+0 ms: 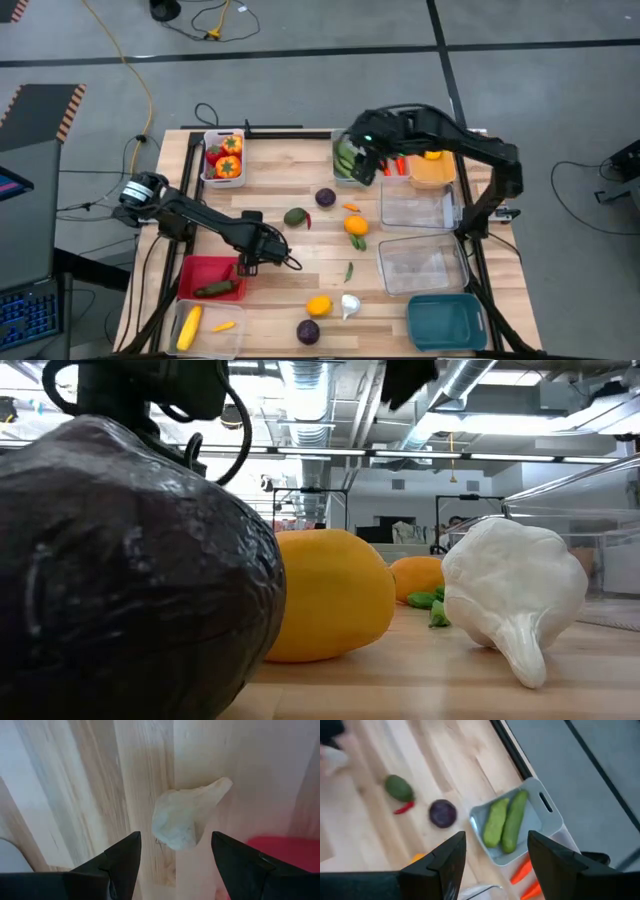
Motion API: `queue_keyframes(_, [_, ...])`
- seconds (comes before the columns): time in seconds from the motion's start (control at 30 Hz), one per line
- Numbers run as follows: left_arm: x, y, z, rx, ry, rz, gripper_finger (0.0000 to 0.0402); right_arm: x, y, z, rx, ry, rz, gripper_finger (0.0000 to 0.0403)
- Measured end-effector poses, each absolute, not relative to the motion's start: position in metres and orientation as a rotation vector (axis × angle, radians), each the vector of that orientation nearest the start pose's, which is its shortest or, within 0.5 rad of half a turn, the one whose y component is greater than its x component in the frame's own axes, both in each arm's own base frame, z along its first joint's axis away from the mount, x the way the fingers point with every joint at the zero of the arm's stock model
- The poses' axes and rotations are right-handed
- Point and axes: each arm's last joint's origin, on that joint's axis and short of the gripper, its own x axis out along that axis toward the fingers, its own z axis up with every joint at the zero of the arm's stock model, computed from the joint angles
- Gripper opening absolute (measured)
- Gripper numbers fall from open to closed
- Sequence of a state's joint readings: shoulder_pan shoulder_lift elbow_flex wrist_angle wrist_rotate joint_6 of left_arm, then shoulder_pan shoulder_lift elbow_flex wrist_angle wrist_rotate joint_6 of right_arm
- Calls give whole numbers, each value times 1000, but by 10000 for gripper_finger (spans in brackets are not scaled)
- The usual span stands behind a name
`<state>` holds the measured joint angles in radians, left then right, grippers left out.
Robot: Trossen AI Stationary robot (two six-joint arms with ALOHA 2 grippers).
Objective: Sort produce into baskets
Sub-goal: Put the left garlic into the top transparent bin
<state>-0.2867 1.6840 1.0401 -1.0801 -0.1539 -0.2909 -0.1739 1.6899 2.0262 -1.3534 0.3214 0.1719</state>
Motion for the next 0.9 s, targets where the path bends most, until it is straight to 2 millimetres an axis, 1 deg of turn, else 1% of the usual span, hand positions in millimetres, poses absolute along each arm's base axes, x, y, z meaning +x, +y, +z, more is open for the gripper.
queue_keyframes(0.1, [259, -72, 167, 159, 1681, 146, 230, 295, -41, 435, 53, 932, -494, 239])
queue_keyframes(0.17, [260, -72, 166, 160, 1677, 146, 230, 290, -26, 440, 16, 906, -487, 239])
queue_keyframes(0.23, [262, -71, 166, 151, 1664, 147, 230, 286, -12, 440, -19, 890, -505, 239])
queue_keyframes(0.3, [263, -70, 166, 140, 1651, 148, 230, 280, 1, 436, -51, 886, -530, 239])
queue_keyframes(0.4, [264, -66, 166, 132, 1653, 158, 230, 269, 16, 425, -54, 888, -550, 239])
queue_keyframes(0.63, [267, -59, 166, 96, 1651, 155, 230, 252, 45, 387, 21, 898, -554, 239])
queue_keyframes(0.73, [268, -56, 165, 60, 1653, 144, 230, 248, 55, 372, 45, 896, -543, 239])
queue_keyframes(0.9, [269, -53, 165, 17, 1659, 116, 230, 249, 73, 348, 68, 879, -508, 239])
